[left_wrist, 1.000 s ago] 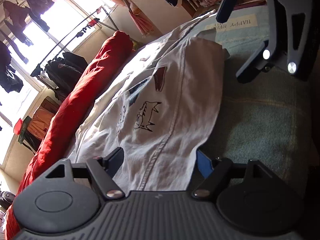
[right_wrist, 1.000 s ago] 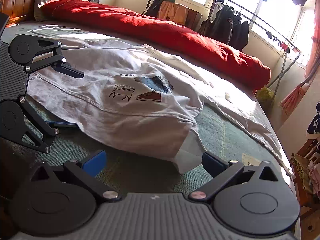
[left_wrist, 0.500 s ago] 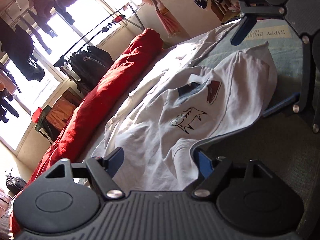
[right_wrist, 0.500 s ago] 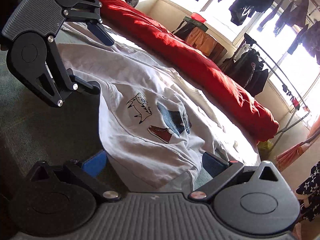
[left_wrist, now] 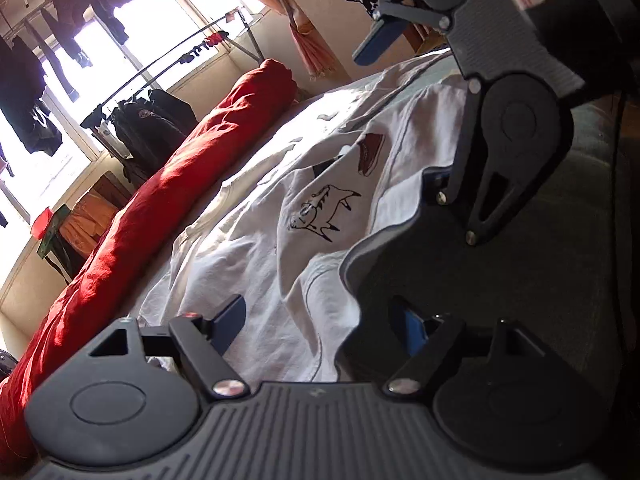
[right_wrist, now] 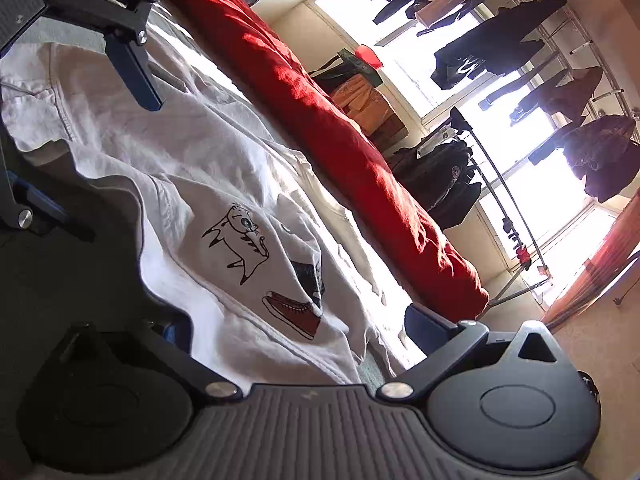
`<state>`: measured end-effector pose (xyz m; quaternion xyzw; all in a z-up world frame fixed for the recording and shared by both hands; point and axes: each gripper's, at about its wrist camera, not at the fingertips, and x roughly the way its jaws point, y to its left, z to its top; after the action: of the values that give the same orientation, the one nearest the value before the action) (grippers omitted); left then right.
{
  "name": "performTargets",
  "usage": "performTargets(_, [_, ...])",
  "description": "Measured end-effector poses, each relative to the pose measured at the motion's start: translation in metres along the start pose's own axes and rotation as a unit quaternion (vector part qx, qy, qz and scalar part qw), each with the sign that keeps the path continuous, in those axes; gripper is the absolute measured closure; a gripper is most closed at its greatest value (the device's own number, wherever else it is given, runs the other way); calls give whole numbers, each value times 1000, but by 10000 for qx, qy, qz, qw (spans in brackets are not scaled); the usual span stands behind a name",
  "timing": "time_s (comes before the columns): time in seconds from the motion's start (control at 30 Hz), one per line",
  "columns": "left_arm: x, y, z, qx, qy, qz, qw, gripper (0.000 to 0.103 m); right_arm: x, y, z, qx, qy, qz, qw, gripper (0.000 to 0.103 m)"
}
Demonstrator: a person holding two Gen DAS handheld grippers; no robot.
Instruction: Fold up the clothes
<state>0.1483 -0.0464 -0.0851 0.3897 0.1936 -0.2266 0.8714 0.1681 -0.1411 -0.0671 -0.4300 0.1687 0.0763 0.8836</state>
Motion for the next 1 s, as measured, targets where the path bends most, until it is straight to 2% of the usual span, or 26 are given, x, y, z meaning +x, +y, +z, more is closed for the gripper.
performTargets(0.13, [11,-4,-5,321,139,819,9960,22,-5,-15,2,249,-166,-179,9994,0])
performTargets(0.27, [0,6,-5,228,-14,1333,9908,23,-7,-12,-3,239,-125,169,9995,0])
performTargets(0.4, [-6,6,-1,113,-157,1257,9919,23,-3,16,-11,-137,-20,429,9990,0])
performTargets(0.47, [-5,4,6,118,-250,1260,9916,23,0,27,-6,-245,-101,413,9988,0])
performTargets(0.53, [-9,9,13,-88,-411,1283,9908,23,3,39,0,-353,-183,397,9984,0])
performTargets(0.63, [-17,21,8,-399,-590,1406,9875,23,4,44,-1,-658,-271,119,9974,0])
performTargets(0.73, [-11,22,-7,-225,-239,1323,9907,23,6,34,-8,-652,-204,-210,9974,0])
performTargets(0.8, [-6,16,-14,-102,-51,1180,9930,24,6,25,-10,-513,-130,-253,9983,1])
performTargets(0.87, [-4,9,-16,81,27,1149,9933,30,7,22,-11,-425,-65,-106,9990,5])
performTargets(0.9, [-3,5,-17,180,55,1145,9932,38,8,22,-11,-428,-43,-24,9991,11])
performTargets(0.93, [-2,3,-17,250,75,1132,9932,51,7,24,-12,-515,-49,95,9986,15])
performTargets(0.97, [-2,1,-15,299,89,1111,9933,58,5,28,-11,-612,-91,138,9980,22])
performTargets(1.0, [-2,-1,-14,356,84,1095,9933,74,3,31,-11,-709,-135,180,9972,27])
